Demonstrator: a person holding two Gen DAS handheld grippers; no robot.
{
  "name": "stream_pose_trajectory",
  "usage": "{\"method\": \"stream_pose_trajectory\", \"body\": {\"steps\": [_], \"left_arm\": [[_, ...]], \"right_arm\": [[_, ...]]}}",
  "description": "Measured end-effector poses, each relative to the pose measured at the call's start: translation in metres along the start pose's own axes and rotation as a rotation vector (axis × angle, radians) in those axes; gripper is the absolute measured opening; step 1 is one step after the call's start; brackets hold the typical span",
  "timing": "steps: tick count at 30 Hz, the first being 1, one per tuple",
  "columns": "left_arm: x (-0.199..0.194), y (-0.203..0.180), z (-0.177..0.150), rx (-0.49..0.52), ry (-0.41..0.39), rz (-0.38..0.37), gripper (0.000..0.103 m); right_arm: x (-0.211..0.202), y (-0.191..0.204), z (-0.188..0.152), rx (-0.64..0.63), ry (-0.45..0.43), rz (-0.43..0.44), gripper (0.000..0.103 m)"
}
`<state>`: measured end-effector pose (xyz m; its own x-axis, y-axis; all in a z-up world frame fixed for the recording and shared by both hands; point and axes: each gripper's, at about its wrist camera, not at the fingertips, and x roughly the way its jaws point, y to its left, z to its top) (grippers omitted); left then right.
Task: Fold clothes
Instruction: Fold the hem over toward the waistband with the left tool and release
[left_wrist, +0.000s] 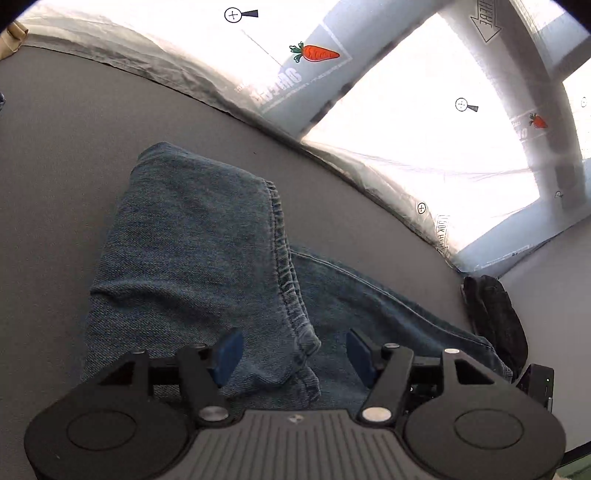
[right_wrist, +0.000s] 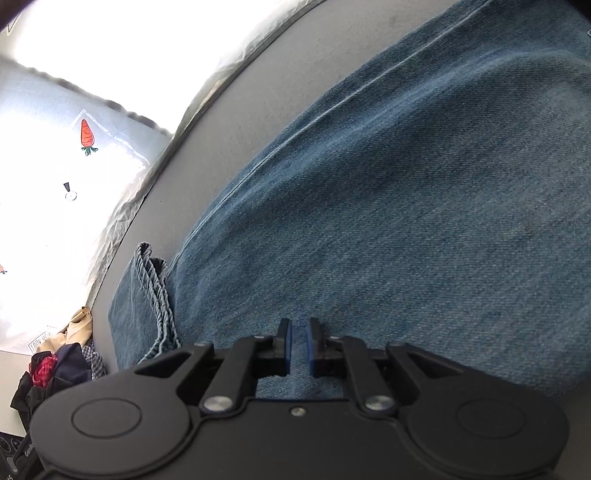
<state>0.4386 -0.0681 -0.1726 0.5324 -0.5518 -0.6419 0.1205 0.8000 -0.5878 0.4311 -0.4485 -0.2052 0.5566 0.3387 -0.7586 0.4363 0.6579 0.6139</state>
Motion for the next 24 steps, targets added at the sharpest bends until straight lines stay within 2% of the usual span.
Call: {"method": "stream_pose_trajectory", "body": {"steps": [1,4,6,7,9,11,13,17,21,23,24], "left_arm": [[-0.007,0.002,0.002,-0.003,-0.021,0.004,0.067],[-0.024,0.017,0.009,-0.072,-0.098,0.094,0.068],[-0.027,0.034,0.013,-0.119,-0.120,0.160,0.068],[-0.026,0.041,0.014,-0.127,-0.110,0.199,0.068],[-0.021,0.052,0.015,-0.117,-0.067,0.285,0.066],[-0.014,0.060,0.014,-0.097,-0.017,0.339,0.066],[-0.010,0.068,0.010,-0.102,0.029,0.353,0.066],[-0.006,0.064,0.004,-0.033,0.034,0.380,0.067],[0.001,0.056,0.005,0.014,0.055,0.391,0.081],[0.004,0.053,0.004,0.038,0.059,0.402,0.083],[0.005,0.051,0.003,0.049,0.060,0.408,0.084]], "right_arm": [[0.001,0.002,0.000,-0.001,0.004,0.003,0.019],[0.006,0.009,-0.001,0.002,0.039,0.043,0.020],[0.014,0.014,-0.001,0.017,0.065,0.084,0.020],[0.018,0.016,-0.001,0.024,0.079,0.104,0.020],[0.030,0.016,0.000,0.124,0.129,0.207,0.020],[0.042,0.018,0.001,0.193,0.166,0.284,0.021],[0.054,0.030,0.003,0.154,0.189,0.274,0.023],[0.074,0.057,0.007,0.051,0.243,0.210,0.026],[0.090,0.084,0.011,-0.060,0.261,0.202,0.029],[0.094,0.092,0.012,-0.101,0.275,0.205,0.036],[0.095,0.096,0.013,-0.120,0.283,0.211,0.044]]}}
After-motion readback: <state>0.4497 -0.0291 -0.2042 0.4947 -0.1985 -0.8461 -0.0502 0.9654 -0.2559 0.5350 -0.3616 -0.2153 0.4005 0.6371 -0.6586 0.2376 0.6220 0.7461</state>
